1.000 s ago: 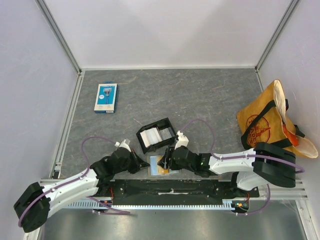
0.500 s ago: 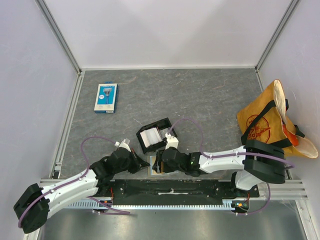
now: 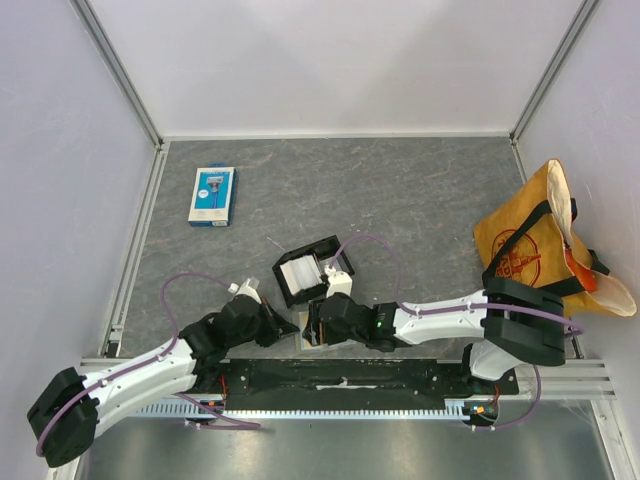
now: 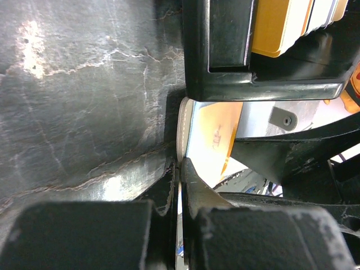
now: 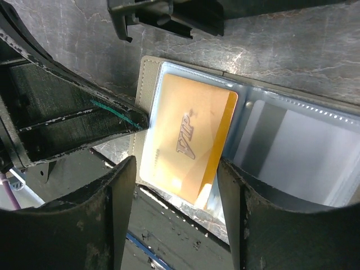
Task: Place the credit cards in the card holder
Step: Insert the credit card into the card holder, then move the storage box to the center of the board.
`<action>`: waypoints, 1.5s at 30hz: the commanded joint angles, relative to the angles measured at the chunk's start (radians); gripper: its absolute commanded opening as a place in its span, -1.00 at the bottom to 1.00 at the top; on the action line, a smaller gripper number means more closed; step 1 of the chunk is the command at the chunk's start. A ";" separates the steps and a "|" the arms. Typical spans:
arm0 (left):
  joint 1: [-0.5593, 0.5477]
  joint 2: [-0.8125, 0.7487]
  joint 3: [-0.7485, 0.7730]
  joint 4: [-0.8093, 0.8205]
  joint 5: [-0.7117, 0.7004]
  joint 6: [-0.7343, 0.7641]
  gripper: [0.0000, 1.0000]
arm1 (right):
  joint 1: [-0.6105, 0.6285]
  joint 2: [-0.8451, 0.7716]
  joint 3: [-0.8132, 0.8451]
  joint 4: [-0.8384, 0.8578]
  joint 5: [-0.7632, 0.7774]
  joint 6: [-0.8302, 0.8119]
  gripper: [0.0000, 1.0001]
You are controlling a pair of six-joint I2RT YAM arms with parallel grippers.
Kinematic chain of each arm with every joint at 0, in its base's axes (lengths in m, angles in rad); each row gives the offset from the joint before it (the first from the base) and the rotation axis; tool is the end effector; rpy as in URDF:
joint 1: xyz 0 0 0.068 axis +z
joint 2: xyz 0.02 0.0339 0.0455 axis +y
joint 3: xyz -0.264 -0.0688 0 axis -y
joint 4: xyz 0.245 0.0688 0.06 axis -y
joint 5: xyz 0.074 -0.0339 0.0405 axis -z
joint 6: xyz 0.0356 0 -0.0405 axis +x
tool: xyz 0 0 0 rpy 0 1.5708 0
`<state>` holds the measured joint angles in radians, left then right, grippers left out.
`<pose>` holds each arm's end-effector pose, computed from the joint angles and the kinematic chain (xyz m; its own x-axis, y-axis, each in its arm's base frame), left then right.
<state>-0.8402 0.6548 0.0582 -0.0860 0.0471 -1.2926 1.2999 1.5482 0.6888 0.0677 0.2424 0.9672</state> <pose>0.0868 -0.0994 0.1171 -0.8544 -0.4858 -0.1845 -0.1938 0.6273 -0.7543 0.0874 0.2826 0.1538 -0.8410 -0.0415 -0.5394 -0.3485 0.8041 0.4815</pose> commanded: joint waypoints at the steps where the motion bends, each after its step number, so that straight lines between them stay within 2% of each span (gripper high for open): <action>1: -0.003 -0.017 -0.012 0.005 -0.012 0.035 -0.96 | 0.004 -0.086 0.018 -0.026 0.073 -0.024 0.34; 10: -0.003 -0.073 -0.012 -0.069 -0.027 0.036 -0.96 | -0.007 -0.099 0.095 -0.160 0.150 0.004 0.49; 16: -0.004 -0.107 -0.021 -0.093 -0.032 0.032 -0.96 | -0.040 -0.094 0.124 -0.157 0.138 -0.008 0.53; 28: -0.003 -0.093 -0.020 -0.104 -0.033 0.033 -0.96 | -0.083 0.049 0.250 -0.126 0.060 -0.045 0.58; 45: -0.004 -0.083 -0.026 -0.098 -0.038 0.041 -0.96 | -0.172 0.131 0.291 -0.109 0.043 -0.079 0.64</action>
<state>-0.8402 0.5625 0.0582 -0.1864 0.0315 -1.2922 1.1473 1.6718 0.9375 -0.0658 0.2848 0.9268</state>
